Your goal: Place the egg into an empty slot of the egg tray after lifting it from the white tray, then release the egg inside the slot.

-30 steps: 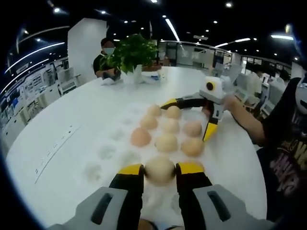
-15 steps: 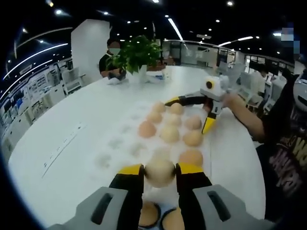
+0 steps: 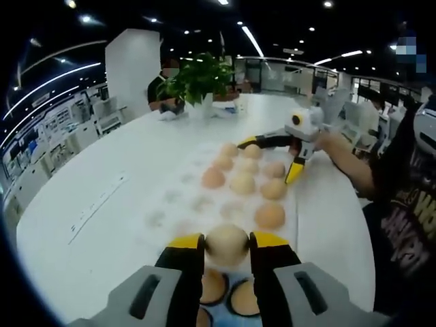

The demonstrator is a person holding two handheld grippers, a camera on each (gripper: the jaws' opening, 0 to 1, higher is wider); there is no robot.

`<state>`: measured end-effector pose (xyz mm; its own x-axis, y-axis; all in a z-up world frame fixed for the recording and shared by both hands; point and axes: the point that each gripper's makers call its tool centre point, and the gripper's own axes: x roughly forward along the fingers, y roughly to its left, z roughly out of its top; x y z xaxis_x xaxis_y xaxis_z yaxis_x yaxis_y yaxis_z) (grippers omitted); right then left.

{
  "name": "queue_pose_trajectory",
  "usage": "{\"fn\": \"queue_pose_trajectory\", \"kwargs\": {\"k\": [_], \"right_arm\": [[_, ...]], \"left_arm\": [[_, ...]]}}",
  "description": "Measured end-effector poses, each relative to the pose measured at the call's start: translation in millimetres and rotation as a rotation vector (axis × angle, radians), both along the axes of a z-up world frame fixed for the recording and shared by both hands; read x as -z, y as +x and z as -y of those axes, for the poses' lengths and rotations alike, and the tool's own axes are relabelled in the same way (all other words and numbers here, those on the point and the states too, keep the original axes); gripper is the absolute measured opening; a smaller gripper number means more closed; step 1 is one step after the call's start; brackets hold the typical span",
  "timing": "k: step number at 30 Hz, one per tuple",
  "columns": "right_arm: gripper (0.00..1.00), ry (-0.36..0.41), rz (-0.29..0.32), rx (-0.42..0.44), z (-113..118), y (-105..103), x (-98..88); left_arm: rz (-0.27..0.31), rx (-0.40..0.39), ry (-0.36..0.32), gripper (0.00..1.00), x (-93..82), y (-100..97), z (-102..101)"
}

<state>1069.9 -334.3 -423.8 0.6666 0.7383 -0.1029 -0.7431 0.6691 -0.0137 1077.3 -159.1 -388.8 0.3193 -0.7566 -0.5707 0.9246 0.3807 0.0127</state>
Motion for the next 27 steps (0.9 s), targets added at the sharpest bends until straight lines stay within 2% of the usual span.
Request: {"fn": "queue_pose_trajectory", "kwargs": {"k": [18, 27], "right_arm": [[0.97, 0.002, 0.002, 0.001, -2.1, -0.5, -0.4], [0.97, 0.003, 0.002, 0.002, -3.8, -0.6, -0.4]], "left_arm": [[0.007, -0.039, 0.023, 0.26, 1.0, -16.3, -29.7], [-0.001, -0.083, 0.049, 0.26, 9.2, -18.7, -52.4]]}}
